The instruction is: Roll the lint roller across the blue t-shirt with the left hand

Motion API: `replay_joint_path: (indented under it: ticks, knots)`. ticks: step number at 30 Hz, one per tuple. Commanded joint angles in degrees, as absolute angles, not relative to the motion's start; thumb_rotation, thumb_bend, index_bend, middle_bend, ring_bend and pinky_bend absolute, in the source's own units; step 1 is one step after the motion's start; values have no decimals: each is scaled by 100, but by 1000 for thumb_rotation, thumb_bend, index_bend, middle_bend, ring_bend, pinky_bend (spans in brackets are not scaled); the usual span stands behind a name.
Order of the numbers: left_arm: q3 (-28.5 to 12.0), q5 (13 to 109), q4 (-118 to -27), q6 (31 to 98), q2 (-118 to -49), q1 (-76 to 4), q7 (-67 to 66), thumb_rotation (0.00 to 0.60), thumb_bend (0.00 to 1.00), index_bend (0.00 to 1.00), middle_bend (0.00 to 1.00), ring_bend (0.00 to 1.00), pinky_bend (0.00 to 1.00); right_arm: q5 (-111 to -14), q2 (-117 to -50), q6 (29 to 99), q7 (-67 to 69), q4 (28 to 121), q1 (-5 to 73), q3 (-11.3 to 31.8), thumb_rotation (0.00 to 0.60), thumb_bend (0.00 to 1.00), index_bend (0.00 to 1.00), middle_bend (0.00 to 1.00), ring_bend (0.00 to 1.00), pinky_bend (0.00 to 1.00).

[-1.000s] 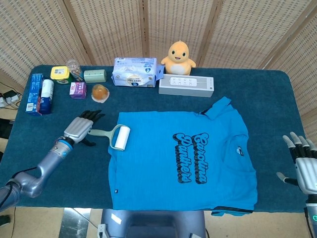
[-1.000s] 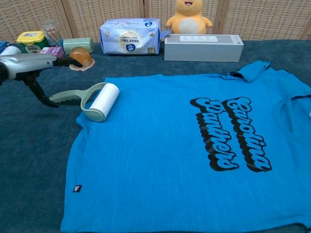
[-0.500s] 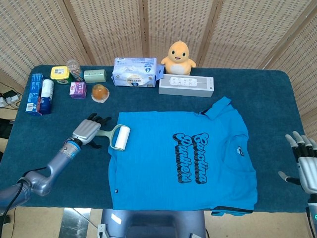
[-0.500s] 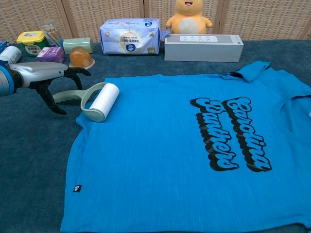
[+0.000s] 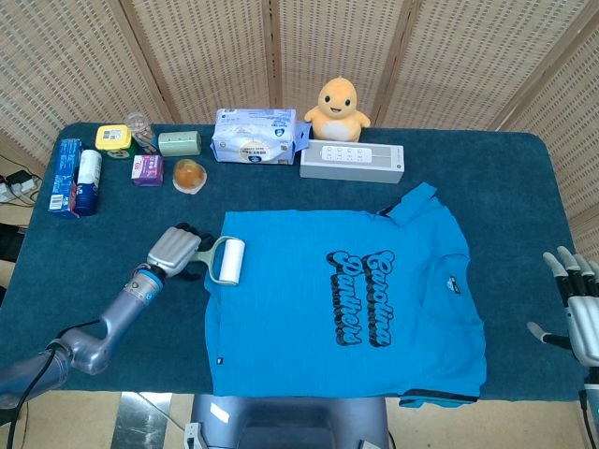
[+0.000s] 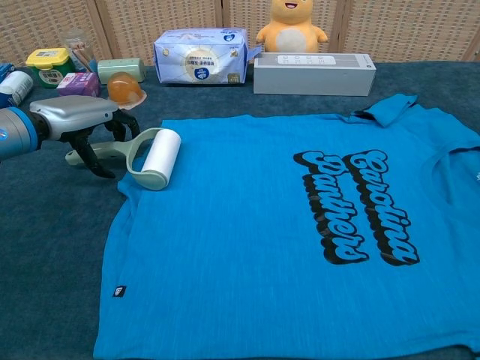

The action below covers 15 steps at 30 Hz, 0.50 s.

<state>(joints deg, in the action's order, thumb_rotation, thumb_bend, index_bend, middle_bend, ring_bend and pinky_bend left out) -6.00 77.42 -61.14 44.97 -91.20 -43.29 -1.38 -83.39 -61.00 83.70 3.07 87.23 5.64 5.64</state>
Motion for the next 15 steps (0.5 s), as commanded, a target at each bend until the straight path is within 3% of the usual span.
replay_joint_path:
  ticks: [1,8,15]
  knots:
    - [-591,7790,-6004,4595,-9211,-4326,-162,600,199,467,663,415,365,-8340,-6099,8371,311,8728,562,564,600,0,35,0,0,0]
    - [-620,7776,-5679,4790,-9524,-4324,-275,600,274,587,771,525,503,-8336,-6088,8399,321,8747,550,577,600,0,35,0,0,0]
    - [-701,7786,-5525,5068,-9745,-4314,-306,600,330,802,893,671,667,-8333,-6085,8415,339,8753,542,587,600,0,34,0,0,0]
